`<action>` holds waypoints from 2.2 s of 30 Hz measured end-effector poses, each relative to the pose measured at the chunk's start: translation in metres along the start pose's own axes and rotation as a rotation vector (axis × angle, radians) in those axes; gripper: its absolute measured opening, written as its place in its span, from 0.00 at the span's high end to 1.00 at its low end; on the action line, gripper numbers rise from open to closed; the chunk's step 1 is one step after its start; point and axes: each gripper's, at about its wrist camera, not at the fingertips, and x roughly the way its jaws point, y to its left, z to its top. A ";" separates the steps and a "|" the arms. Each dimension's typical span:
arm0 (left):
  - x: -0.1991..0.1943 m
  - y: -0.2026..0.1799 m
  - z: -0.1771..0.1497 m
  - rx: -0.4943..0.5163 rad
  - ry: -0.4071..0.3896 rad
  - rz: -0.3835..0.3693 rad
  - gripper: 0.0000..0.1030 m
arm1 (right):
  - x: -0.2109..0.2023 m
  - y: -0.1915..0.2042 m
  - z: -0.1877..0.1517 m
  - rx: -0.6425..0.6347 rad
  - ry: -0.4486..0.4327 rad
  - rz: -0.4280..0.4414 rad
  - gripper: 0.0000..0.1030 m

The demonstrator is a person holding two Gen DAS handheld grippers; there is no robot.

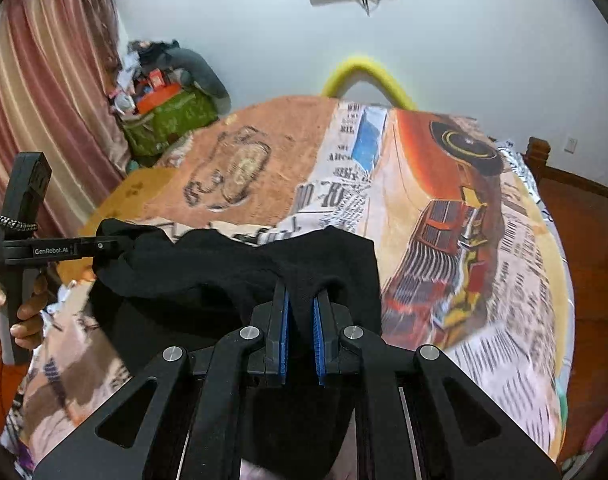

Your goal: Fold small clothes

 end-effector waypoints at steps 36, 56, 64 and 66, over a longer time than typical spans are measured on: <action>-0.013 0.025 -0.097 -0.031 0.061 0.053 0.90 | -0.020 -0.005 -0.079 0.178 0.072 0.093 0.93; -0.095 -0.018 -0.194 0.166 0.028 0.137 0.69 | -0.088 0.015 -0.160 0.076 0.139 -0.020 0.90; -0.093 -0.020 -0.145 0.155 -0.071 0.189 0.54 | -0.094 0.008 -0.112 0.032 0.010 -0.058 0.68; -0.083 -0.024 -0.131 0.167 -0.078 0.185 0.51 | -0.088 0.010 -0.097 0.004 -0.019 -0.061 0.68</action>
